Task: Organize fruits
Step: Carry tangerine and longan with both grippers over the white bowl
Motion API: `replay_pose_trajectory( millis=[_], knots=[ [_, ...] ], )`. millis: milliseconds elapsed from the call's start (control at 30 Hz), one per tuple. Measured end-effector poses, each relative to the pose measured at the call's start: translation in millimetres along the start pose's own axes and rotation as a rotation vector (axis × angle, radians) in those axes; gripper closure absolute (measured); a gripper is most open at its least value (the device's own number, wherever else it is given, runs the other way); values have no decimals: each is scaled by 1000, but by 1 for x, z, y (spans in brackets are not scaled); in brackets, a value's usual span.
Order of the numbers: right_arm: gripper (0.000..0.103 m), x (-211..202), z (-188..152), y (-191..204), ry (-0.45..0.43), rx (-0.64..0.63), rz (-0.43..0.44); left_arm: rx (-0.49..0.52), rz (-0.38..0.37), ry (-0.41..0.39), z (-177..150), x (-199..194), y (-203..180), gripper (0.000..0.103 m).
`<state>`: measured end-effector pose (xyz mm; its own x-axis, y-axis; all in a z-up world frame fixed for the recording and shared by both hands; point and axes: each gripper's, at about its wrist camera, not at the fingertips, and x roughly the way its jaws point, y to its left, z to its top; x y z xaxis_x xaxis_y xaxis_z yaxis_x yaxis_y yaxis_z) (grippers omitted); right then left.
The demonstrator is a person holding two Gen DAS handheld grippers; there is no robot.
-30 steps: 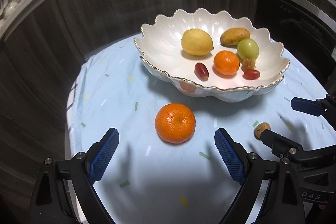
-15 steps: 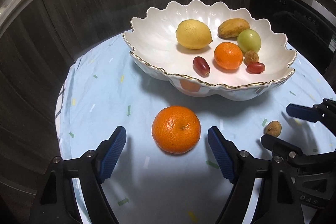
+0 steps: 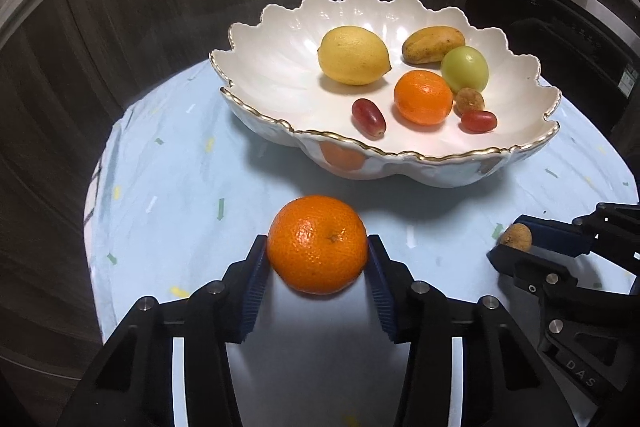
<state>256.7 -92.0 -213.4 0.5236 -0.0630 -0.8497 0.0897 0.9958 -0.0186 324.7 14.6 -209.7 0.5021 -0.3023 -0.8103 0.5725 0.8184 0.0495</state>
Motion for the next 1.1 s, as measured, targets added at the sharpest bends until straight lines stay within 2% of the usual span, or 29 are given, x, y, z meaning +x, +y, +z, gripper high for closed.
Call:
replay_pose_trajectory(
  millis=[300,1100],
  knots=[
    [78,-4,0,-1,-9,5,9,-35,27,0,-1,-11,0,58],
    [79,-71,20,-26,-135,32,86,-164,137,-52,12,-80,-21,58]
  ],
)
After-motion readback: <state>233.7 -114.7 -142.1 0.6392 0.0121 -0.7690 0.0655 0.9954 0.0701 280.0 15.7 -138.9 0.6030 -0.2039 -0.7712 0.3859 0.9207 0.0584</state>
